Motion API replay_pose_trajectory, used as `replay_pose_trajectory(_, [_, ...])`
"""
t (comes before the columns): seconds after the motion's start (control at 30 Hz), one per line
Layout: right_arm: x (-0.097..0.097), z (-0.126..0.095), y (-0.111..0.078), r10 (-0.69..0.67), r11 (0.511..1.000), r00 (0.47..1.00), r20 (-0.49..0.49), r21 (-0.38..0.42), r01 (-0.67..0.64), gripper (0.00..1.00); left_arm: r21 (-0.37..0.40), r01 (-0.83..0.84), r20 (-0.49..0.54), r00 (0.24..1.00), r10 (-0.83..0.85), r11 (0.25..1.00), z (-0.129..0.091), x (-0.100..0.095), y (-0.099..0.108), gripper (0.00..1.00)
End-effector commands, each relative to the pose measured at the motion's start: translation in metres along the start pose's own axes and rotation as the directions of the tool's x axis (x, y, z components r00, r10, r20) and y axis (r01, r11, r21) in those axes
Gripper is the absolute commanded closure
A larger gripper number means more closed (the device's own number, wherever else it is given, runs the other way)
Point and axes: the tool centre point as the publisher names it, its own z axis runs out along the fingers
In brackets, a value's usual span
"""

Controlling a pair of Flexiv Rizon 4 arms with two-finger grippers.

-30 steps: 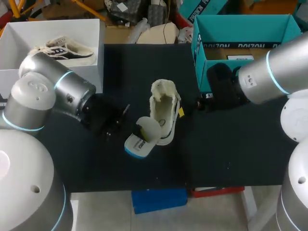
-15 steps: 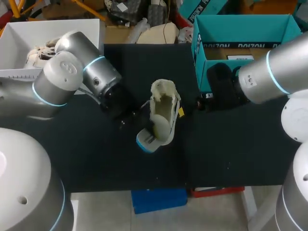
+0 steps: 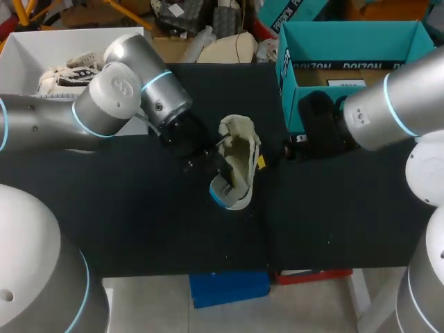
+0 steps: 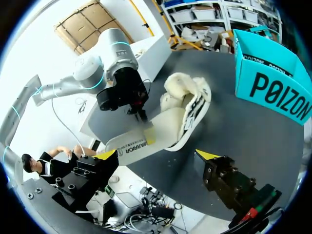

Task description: Take the shoe out of the shoebox, open the shoe tongue, remove and reinsert the insole, then place the shoe into the shoebox

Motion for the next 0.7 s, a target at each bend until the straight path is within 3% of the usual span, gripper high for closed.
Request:
replay_pose_trajectory(0.03, [0.001, 0.000, 0.001, 0.001, 1.000, 1.000, 0.003, 0.002, -0.001, 0.00, 0.015, -0.008, -0.024, 1.000, 0.009, 1.000, -0.002, -0.008, 0.019, 1.00])
replay_pose_trajectory(0.43, [0.001, 0.000, 0.001, 0.001, 1.000, 1.000, 0.003, 0.002, -0.001, 0.00, -0.066, -0.014, -0.058, 0.998, 0.010, 0.998, -0.007, -0.010, 0.066, 1.00])
replay_pose_trajectory(0.7, [0.001, 0.000, 0.001, 0.001, 1.000, 1.000, 0.003, 0.002, -0.001, 0.00, -0.147, -0.022, -0.050, 0.999, 0.015, 0.989, -0.008, -0.010, 0.078, 1.00])
